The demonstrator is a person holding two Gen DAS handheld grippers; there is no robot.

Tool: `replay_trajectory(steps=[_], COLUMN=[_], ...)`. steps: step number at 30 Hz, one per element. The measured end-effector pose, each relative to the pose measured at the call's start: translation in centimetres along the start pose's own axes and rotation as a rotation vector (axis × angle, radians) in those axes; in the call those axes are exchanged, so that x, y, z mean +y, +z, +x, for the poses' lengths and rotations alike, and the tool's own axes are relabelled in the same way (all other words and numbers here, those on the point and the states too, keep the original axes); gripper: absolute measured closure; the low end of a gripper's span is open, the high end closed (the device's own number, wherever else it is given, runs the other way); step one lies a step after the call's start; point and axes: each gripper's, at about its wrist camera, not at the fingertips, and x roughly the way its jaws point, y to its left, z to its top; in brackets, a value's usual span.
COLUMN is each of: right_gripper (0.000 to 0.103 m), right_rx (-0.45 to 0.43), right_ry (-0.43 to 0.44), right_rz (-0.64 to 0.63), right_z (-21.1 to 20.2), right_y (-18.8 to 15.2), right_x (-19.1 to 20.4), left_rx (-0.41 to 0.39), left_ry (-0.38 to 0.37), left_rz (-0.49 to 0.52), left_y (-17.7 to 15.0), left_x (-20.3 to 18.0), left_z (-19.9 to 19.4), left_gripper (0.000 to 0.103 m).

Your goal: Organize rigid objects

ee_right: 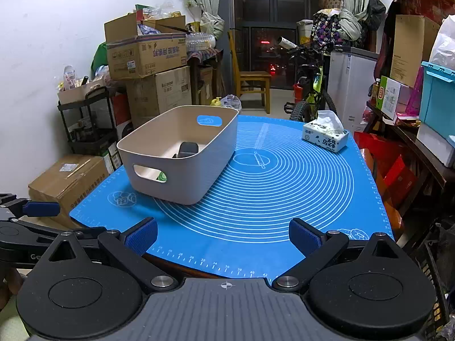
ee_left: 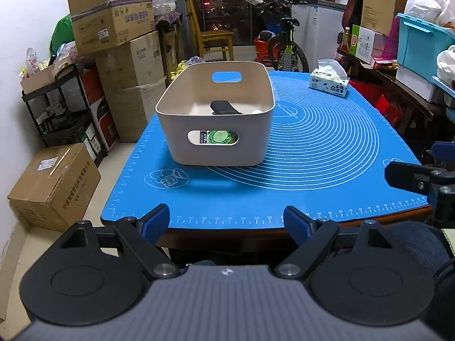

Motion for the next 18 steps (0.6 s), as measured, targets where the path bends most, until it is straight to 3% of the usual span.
replay_trajectory(steps=[18], right_gripper=[0.005], right_rx=[0.001], right_ry=[-0.001], right_rz=[-0.001], right_z=[-0.03], right_y=[0.06], right_x=[0.08], left_rx=[0.002], left_ry=[-0.002], left_rz=[-0.004], left_y=[-0.01], left_x=[0.05], left_z=[0.01], left_gripper=[0.016])
